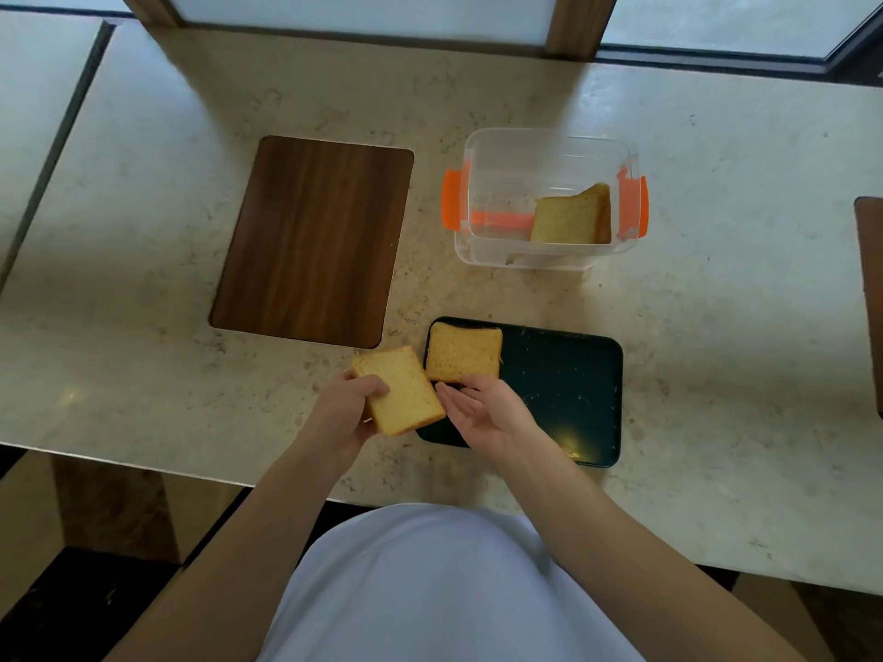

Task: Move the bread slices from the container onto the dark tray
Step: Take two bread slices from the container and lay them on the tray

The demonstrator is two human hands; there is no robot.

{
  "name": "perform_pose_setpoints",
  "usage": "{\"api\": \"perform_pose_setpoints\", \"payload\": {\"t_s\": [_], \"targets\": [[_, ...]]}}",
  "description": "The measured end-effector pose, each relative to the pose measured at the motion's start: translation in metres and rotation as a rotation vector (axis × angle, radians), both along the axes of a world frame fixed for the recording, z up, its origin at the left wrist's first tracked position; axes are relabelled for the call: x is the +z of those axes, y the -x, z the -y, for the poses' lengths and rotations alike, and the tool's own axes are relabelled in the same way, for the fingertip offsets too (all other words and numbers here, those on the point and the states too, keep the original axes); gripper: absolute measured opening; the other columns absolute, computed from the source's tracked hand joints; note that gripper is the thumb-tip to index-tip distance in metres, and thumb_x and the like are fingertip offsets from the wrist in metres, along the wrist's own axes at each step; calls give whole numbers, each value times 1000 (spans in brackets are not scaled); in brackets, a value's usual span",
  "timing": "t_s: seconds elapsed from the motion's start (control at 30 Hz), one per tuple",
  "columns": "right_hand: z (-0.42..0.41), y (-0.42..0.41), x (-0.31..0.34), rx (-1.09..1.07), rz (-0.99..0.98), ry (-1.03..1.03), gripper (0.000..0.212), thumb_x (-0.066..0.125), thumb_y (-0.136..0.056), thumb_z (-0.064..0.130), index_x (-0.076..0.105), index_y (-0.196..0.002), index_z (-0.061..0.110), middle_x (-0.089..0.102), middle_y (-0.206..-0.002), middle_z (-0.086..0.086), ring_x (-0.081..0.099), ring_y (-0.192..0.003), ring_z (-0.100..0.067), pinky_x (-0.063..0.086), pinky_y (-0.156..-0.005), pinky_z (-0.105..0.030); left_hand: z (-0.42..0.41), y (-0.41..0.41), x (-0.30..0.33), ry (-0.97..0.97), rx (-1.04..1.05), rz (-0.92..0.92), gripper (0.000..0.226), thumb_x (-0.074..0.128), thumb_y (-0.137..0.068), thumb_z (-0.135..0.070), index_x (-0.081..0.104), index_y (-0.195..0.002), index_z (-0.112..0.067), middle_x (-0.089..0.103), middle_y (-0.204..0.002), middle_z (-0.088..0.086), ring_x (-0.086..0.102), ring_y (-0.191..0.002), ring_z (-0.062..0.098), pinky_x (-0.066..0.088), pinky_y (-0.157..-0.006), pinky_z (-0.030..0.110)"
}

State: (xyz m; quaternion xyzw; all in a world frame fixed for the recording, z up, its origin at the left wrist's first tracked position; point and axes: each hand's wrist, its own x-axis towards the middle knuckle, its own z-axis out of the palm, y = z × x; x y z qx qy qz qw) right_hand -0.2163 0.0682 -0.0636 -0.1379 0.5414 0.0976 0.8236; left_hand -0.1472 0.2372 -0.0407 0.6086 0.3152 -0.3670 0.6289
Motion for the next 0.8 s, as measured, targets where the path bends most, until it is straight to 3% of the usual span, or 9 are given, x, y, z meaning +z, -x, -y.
{"api": "perform_pose_setpoints", "payload": {"t_s": [0.23,0.4,0.47,0.57,0.67,0.8], "targets": [[4,-12,1,23,2,-7,41,54,-97,-4,41,-136,-13,56,-119,-30,60,-116,-37,53,-95,-41,1,1,2,-21,-13,13,41,57,-88,4,52,-127,-7,59,-119,15,60,-105,33,57,-72,46],[8,-14,2,57,1,-15,45,53,-98,-3,38,-139,-12,51,-134,-32,57,-121,-38,51,-99,-43,3,2,0,-22,-11,22,41,57,-88,4,52,-128,-5,59,-120,16,60,-106,33,57,-73,46],[9,-13,3,93,2,-20,47,56,-97,-1,37,-139,-12,51,-134,-31,60,-117,-37,54,-92,-41,4,2,-2,-30,-11,25,42,57,-88,4,52,-128,-6,59,-121,16,60,-106,33,57,-72,45],[7,-2,6,304,17,64,38,63,-95,8,52,-129,-6,61,-124,-22,67,-103,-31,60,-78,-39,5,3,-6,-20,-13,27,41,57,-88,4,52,-128,-6,60,-123,16,61,-108,34,58,-76,48],[11,13,5,627,58,241,26,71,-90,29,68,-111,14,72,-112,-9,70,-102,-22,58,-87,-39,9,6,-9,73,14,29,43,57,-88,10,50,-130,-1,59,-127,20,61,-112,35,57,-82,48],[26,26,5,665,182,212,32,74,-88,26,67,-113,7,78,-103,-10,74,-96,-23,61,-85,-37,19,13,-11,132,16,103,66,62,-80,20,42,-134,-11,53,-127,14,58,-114,36,59,-83,51]]}}
